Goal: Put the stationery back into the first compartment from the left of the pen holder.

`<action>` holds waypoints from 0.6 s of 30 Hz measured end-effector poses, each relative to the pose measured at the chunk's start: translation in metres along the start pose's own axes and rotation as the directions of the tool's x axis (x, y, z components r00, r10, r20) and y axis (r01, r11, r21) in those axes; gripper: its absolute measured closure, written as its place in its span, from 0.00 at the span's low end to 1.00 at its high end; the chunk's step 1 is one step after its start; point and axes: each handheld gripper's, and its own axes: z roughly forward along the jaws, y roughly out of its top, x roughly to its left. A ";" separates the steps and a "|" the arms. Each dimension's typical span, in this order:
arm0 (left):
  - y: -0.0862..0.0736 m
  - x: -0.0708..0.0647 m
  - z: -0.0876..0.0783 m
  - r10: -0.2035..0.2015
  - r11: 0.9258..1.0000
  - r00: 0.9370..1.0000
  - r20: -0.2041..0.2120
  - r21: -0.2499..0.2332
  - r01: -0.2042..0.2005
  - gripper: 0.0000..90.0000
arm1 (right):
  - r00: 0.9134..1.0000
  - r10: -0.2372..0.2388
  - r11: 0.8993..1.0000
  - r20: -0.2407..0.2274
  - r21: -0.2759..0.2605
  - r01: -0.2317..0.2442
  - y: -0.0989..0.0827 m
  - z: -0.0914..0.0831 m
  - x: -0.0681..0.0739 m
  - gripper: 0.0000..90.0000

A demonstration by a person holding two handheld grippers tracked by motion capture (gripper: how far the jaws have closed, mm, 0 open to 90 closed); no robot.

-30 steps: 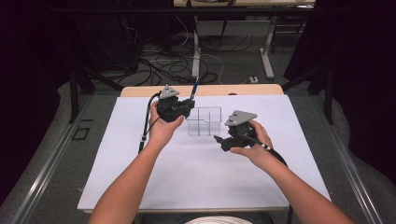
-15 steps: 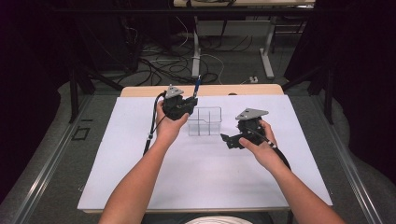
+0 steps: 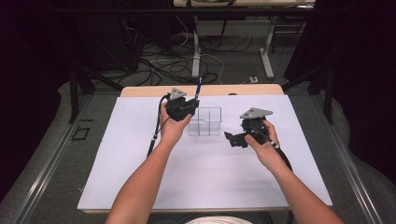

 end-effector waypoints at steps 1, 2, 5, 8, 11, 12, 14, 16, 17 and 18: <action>-0.001 0.001 0.001 0.000 1.000 1.000 -0.003 0.002 0.000 0.88 | 1.000 0.001 1.000 0.000 0.001 -0.001 0.000 0.000 0.000 0.00; -0.003 0.001 0.001 -0.004 1.000 1.000 -0.004 0.005 0.004 0.88 | 1.000 0.000 1.000 -0.001 -0.001 0.000 0.000 0.000 0.000 0.00; -0.005 0.002 0.002 -0.010 1.000 1.000 -0.006 0.016 0.010 0.88 | 1.000 0.000 1.000 -0.001 0.001 0.000 -0.001 -0.001 -0.001 0.00; -0.007 0.003 0.003 -0.017 1.000 1.000 -0.011 0.017 0.017 0.88 | 1.000 0.003 1.000 -0.002 0.004 -0.002 -0.001 -0.001 0.000 0.00; -0.007 0.003 0.003 -0.015 1.000 1.000 -0.013 0.023 0.016 0.88 | 1.000 -0.006 1.000 -0.007 0.003 0.006 -0.001 0.001 0.000 0.00; -0.008 0.003 0.003 -0.013 1.000 1.000 -0.015 0.026 0.013 0.88 | 1.000 -0.007 1.000 -0.007 0.007 0.007 -0.001 0.001 0.001 0.00; -0.009 0.004 0.003 -0.016 1.000 1.000 -0.016 0.026 0.016 0.88 | 1.000 -0.007 1.000 -0.009 0.006 0.007 -0.001 0.000 0.001 0.00; -0.010 0.005 0.003 -0.021 0.999 0.999 -0.024 0.029 0.022 0.88 | 1.000 -0.005 1.000 -0.010 0.004 0.005 -0.001 0.000 0.001 0.00; -0.011 0.006 0.002 -0.023 0.999 0.999 -0.026 0.028 0.024 0.88 | 1.000 -0.006 1.000 -0.010 0.005 0.006 -0.001 0.000 0.001 0.00; -0.011 0.006 0.002 -0.025 0.999 0.999 -0.026 0.027 0.026 0.88 | 1.000 -0.005 1.000 -0.011 0.005 0.005 -0.002 0.001 0.001 0.00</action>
